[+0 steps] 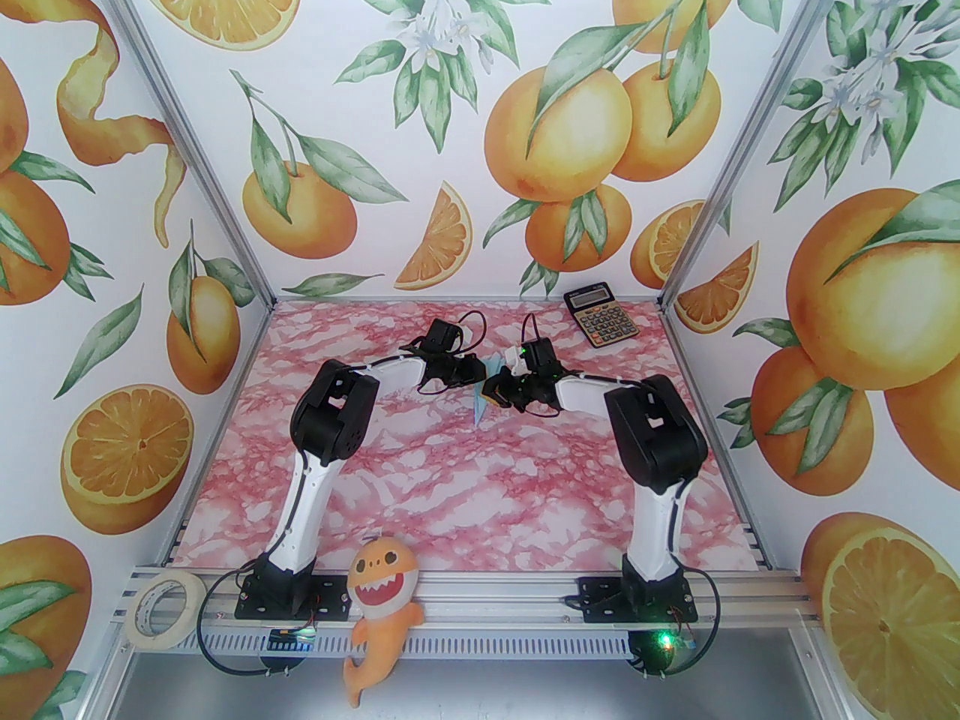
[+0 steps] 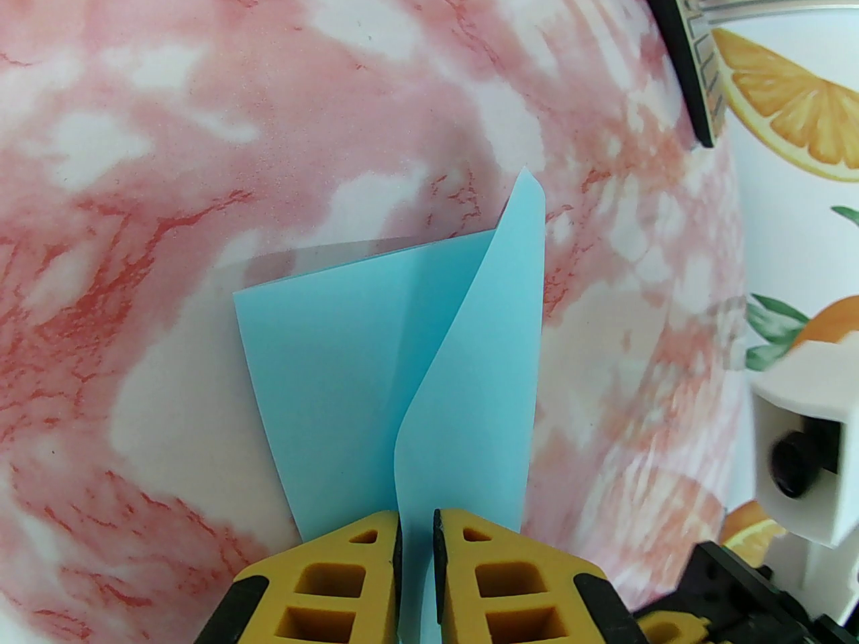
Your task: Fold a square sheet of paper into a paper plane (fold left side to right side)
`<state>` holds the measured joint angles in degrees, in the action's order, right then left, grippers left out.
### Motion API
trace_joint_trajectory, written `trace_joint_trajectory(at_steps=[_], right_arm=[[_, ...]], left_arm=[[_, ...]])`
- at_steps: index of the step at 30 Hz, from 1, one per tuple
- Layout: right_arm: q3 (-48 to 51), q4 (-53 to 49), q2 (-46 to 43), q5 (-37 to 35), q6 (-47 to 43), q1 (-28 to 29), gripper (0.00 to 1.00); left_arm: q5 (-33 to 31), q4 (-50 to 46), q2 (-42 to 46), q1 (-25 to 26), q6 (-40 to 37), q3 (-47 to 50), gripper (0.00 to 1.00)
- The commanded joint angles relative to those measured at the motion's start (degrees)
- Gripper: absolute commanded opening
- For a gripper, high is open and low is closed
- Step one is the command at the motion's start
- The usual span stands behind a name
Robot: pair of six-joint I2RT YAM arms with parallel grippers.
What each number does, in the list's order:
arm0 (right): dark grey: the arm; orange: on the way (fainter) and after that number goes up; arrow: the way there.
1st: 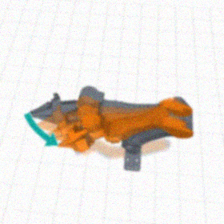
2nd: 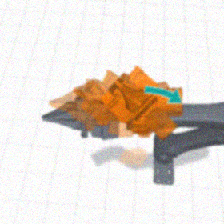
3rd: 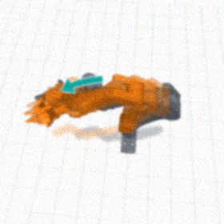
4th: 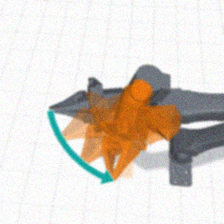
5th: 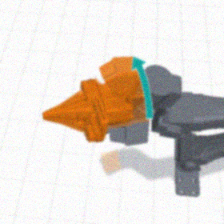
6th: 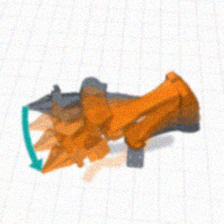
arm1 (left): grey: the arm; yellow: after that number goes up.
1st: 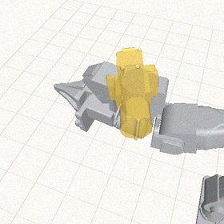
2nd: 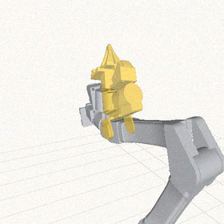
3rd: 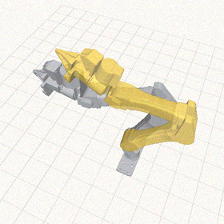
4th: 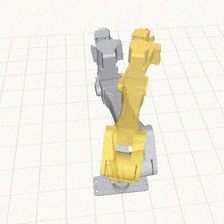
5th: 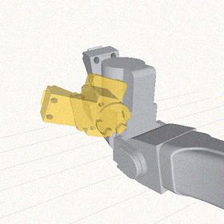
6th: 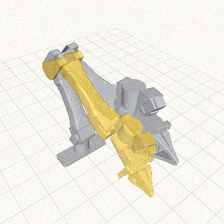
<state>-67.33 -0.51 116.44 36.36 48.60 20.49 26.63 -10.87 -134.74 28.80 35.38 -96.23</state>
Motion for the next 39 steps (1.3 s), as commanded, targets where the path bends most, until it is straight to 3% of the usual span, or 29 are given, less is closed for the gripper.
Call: trace_joint_trajectory(at_steps=[1,17,39], right_arm=[[-2.51,-1.23,2.11,-1.86,-0.22,0.31,0.08],[-2.98,-3.71,4.74,-6.28,-2.24,0.76,0.08],[-4.25,-0.79,6.14,-4.78,0.62,1.75,0.10]], left_arm=[[-0.44,-0.37,-2.11,0.59,-1.39,-1.41,0.17],[0.08,-0.75,-2.46,0.82,-1.36,-1.78,0.17],[0.49,-0.02,-2.92,1.70,-0.53,-1.72,0.19]])
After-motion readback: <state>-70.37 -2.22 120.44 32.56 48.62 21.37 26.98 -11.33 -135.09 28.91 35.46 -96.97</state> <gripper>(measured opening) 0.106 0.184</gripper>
